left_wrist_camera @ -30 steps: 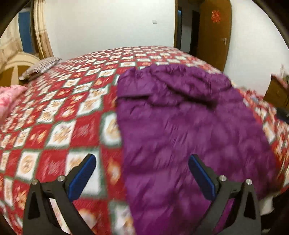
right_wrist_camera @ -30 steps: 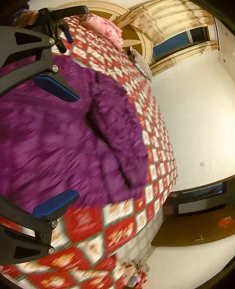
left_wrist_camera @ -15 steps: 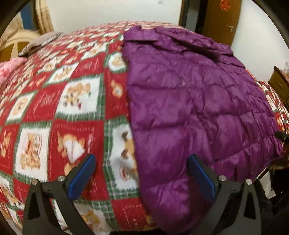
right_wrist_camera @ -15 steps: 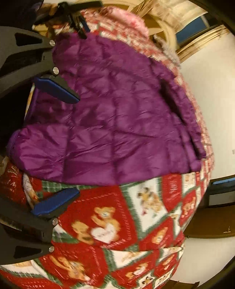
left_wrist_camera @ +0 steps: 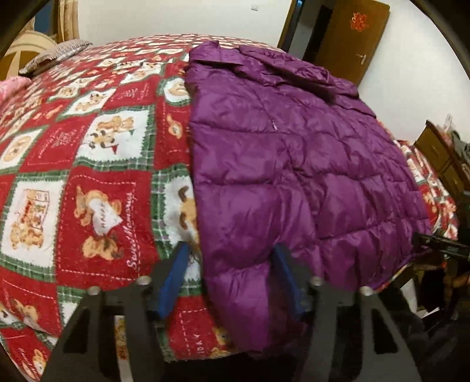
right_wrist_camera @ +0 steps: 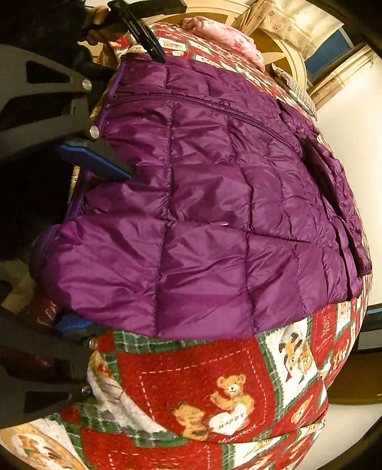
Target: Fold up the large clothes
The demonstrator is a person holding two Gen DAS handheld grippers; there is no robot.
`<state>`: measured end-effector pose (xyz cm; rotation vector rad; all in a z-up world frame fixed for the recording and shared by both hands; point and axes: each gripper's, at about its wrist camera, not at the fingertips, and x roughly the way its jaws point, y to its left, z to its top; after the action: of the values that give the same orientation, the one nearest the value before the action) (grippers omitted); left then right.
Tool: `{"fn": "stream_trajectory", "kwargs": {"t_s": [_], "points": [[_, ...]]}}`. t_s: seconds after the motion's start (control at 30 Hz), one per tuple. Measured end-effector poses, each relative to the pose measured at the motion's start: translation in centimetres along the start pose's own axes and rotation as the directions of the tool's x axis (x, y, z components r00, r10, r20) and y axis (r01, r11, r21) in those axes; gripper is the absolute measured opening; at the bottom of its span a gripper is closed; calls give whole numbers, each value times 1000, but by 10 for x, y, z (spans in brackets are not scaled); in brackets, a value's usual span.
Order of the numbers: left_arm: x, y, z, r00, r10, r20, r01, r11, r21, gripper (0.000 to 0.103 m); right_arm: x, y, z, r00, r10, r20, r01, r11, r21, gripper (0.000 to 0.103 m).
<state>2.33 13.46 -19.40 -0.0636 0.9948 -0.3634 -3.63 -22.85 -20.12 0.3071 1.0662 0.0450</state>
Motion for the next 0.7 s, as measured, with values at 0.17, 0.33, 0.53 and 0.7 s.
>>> {"fn": "stream_trajectory", "kwargs": {"t_s": [0.17,0.33,0.53,0.7], "points": [[-2,8,2,999,-39,13,40,999,-33,12,-1,-11,1,990,142,18,-143,986,80,17],[-15,10,7,996,-82,37,83,996,-44,7,-22,-10,4,974,210,87,-216,974,70,7],[-42,10,9,985,-146,96,151,988,-46,4,-50,-4,13,934,315,168,-325,945,34,5],[-65,7,8,977,-166,133,167,986,0,4,-73,9,18,914,350,206,-355,935,-12,5]]}}
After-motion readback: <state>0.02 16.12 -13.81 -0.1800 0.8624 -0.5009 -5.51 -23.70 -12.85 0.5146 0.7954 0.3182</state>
